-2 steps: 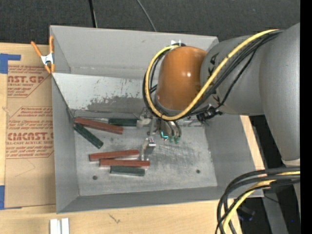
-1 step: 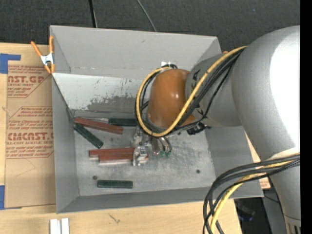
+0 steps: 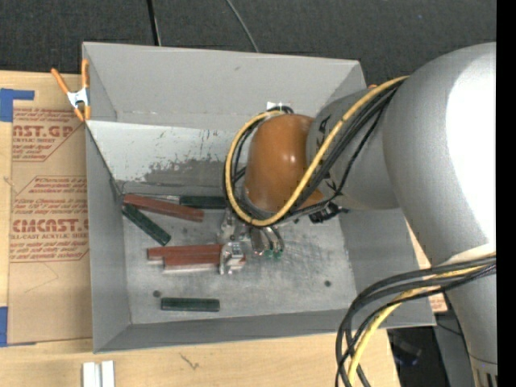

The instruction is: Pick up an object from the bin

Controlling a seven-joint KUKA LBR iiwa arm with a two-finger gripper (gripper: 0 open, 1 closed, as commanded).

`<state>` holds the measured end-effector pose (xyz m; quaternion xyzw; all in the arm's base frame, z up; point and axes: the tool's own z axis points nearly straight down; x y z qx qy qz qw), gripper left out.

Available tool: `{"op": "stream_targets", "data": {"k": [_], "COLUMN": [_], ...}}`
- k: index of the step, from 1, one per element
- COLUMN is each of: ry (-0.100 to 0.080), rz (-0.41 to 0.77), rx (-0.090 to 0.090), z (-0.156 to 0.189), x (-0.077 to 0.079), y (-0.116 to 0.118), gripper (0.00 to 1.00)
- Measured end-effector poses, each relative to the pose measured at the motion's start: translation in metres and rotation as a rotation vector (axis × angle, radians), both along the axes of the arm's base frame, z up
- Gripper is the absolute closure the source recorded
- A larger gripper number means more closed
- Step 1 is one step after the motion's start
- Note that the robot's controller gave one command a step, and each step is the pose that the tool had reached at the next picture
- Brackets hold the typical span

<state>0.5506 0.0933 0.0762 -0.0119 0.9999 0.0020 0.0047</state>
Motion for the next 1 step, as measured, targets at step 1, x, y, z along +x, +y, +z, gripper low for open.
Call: {"op": "stream_targets", "data": {"k": [1], "ry": [0.009], "rz": [-0.008], "rx": [-0.003], "z": [0.2007], "x": [0.0025], "y": [0.0003], "gripper": [1.00]}}
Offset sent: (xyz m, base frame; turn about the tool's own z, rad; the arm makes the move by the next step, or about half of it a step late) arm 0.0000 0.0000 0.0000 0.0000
